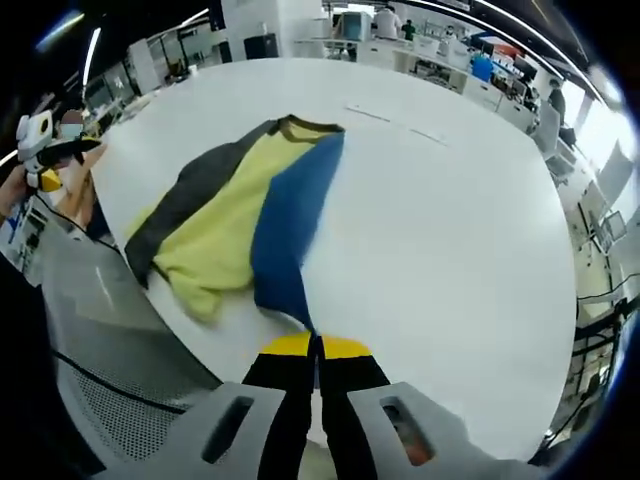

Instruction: Fold the garment on the visible template until the final outline fits inside the template.

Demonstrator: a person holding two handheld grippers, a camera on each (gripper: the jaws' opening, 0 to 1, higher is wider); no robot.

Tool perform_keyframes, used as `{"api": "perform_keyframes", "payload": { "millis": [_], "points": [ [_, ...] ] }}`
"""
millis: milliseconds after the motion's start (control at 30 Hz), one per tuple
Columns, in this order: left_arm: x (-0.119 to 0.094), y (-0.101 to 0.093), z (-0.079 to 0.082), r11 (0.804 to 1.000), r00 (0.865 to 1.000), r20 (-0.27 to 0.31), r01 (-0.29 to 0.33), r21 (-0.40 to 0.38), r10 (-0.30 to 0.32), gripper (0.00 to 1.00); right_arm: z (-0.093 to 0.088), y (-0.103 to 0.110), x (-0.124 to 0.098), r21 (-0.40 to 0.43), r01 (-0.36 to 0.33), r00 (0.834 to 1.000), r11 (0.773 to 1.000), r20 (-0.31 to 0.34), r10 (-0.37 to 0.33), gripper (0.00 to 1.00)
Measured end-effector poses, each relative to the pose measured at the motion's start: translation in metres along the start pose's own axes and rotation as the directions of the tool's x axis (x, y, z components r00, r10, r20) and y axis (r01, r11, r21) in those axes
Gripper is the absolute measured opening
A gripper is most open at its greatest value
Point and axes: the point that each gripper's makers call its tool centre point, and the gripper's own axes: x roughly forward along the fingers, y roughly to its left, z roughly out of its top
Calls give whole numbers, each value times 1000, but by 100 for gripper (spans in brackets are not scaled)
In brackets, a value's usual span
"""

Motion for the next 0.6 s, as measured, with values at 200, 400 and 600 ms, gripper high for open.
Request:
{"api": "perform_keyframes", "payload": {
  "millis": [200,400,600],
  "points": [
    [-5,-5,1,1000,1000,1,-19,1,19,97,2,-23,-3,-15,12,1000,1000,-2,-12,1],
    [-11,-4,-3,999,999,-7,-46,-9,46,96,-2,-46,-2,-4,27,1000,1000,-11,-27,1],
    [-19,-2,-8,997,997,-14,-74,-22,74,97,-6,-71,-4,9,47,999,999,-28,-46,1]
  ]
}}
